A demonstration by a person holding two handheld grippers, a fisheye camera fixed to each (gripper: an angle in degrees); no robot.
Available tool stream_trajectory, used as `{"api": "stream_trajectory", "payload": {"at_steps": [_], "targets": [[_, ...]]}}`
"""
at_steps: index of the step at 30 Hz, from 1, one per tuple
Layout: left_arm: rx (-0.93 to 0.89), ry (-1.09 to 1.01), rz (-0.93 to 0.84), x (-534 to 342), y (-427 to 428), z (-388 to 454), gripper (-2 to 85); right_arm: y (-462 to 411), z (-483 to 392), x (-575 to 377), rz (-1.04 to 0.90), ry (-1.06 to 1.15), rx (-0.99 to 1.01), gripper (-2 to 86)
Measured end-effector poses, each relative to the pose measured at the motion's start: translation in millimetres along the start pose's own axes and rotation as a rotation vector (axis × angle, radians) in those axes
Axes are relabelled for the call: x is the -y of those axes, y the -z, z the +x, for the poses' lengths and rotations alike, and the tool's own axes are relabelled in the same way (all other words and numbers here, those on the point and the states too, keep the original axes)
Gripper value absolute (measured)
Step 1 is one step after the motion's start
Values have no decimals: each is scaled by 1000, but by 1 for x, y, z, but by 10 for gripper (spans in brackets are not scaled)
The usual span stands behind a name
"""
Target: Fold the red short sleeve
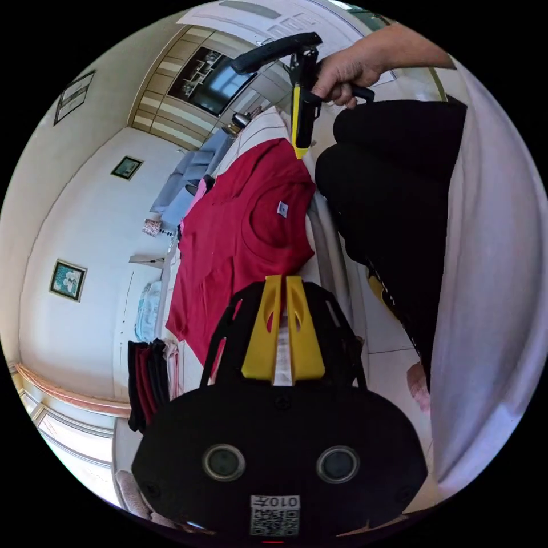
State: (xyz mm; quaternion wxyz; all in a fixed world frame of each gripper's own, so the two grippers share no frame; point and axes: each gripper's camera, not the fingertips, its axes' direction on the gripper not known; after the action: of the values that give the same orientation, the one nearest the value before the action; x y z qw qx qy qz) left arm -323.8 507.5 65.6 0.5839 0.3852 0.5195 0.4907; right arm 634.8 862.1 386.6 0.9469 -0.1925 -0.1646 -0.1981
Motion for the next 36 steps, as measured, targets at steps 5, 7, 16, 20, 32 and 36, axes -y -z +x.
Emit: {"api": "stream_trajectory", "payload": {"at_steps": [5, 7, 16, 20, 32, 36], "targets": [[-289, 219, 26, -8, 2, -93, -1, 7, -22, -17, 106, 159, -156, 144], [-410, 318, 8, -10, -8, -133, -2, 5, -33, -24, 119, 250, -212, 158], [-629, 480, 7, -25, -59, -269, -2, 8, -20, -22, 124, 356, -313, 161], [-688, 569, 36, -43, -73, -299, -1, 8, -14, -28, 151, 344, -327, 150], [-786, 704, 27, -63, -101, -339, 1, 44, 49, -9, 237, 354, -138, 29], [-802, 656, -26, -52, -105, -343, 8, 66, 108, 19, 232, 244, 107, 20]]}}
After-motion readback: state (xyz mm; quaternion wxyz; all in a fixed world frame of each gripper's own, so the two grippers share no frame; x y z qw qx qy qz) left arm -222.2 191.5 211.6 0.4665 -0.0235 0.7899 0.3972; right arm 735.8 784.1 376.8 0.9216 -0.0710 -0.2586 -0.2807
